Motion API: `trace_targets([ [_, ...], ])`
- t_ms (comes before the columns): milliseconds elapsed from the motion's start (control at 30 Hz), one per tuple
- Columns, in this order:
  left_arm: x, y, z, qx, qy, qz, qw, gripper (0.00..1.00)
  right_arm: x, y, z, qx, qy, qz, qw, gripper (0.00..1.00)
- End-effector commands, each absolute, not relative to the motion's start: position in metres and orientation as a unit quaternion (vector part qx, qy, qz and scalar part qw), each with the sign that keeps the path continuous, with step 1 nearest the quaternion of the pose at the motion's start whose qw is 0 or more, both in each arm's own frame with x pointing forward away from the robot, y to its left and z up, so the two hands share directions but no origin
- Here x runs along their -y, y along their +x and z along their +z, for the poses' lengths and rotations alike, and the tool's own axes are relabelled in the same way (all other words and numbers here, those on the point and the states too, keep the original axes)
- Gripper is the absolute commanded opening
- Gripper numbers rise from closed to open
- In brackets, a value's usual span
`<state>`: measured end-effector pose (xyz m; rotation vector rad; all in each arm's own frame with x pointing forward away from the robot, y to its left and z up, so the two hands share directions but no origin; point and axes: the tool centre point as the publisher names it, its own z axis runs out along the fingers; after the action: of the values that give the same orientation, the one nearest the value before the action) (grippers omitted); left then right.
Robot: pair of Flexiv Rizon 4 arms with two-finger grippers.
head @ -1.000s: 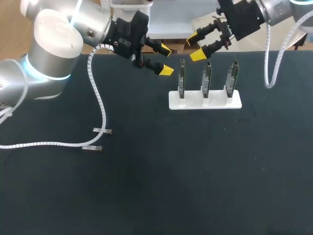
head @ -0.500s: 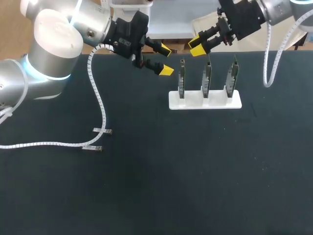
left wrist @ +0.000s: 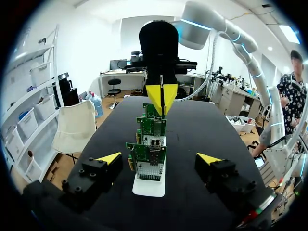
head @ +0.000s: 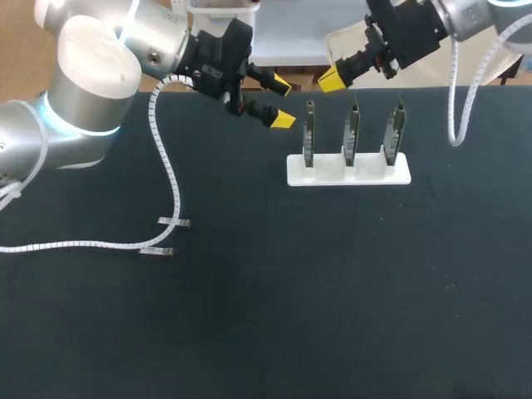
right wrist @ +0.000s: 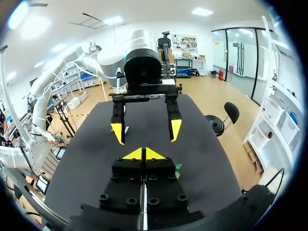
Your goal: Pick up the optical module with the left hand, and insert it into the network port with the right hand.
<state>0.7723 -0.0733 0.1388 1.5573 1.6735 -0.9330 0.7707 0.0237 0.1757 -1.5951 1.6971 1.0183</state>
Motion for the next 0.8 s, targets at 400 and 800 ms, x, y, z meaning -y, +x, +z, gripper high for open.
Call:
trace_targets([
  [400, 0.074, 0.774, 0.139, -0.64, 0.597, -0.357, 0.327, 1.0, -0.037, 0.771, 0.163, -0.645, -0.603, 0.378, 0.279, 0.0],
  [800, 0.074, 0.774, 0.139, -0.64, 0.597, -0.357, 0.327, 1.0, -0.043, 0.777, 0.155, -0.649, -0.605, 0.374, 0.27, 0.0],
])
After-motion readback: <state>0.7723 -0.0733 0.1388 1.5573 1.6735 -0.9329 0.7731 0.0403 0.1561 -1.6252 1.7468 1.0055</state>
